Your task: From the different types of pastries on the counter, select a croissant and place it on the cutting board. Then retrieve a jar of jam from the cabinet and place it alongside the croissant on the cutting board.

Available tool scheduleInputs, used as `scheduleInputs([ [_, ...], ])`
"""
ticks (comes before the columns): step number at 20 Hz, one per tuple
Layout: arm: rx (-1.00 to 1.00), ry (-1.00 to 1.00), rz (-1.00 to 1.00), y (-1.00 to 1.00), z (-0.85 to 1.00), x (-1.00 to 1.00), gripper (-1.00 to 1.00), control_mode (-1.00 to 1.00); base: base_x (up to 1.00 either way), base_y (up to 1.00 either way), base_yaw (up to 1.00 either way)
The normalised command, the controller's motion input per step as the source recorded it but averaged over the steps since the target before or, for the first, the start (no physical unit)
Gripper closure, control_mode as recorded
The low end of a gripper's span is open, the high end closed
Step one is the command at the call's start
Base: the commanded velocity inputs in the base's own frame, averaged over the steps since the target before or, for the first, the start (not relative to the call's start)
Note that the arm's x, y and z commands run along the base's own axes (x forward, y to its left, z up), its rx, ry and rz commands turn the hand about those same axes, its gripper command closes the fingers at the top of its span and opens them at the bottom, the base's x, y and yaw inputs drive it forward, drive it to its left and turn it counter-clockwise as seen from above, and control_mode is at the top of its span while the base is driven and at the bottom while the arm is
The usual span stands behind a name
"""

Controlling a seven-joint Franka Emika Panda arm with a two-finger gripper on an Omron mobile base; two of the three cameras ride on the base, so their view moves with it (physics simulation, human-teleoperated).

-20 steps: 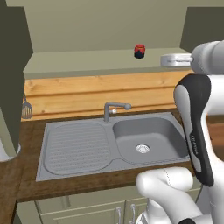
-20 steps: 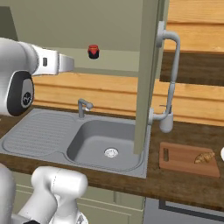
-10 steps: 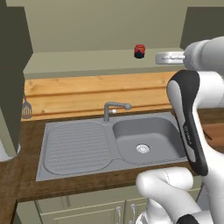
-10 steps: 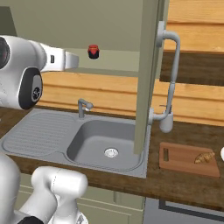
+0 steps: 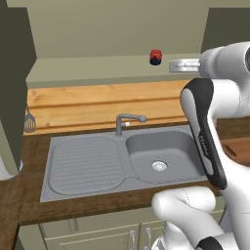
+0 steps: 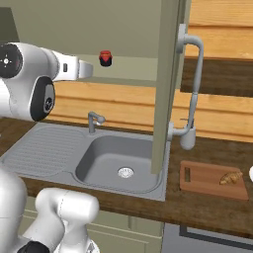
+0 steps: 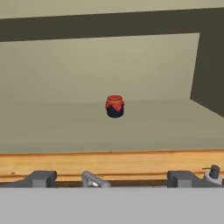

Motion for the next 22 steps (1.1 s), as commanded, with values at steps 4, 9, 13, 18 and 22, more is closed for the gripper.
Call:
scheduleInputs([
  [4,0.00,0.00,0.01,0.00,-0.09,0.38,-1.00,-1.00,0.00,0.00,0.00],
  [9,0.00,0.00,0.00,0.00,0.00,0.29,-1.00,-1.00,0.00,0.00,0.00],
  [13,0.00,0.00,0.00,0.00,-0.11,0.29,-1.00,-1.00,0.00,0.00,0.00],
  [18,0.00,0.00,0.00,0.00,-0.09,0.50,-1.00,-1.00,0.00,0.00,0.00],
  [22,0.00,0.00,0.00,0.00,0.00,0.57,-1.00,-1.00,0.00,0.00,0.00],
])
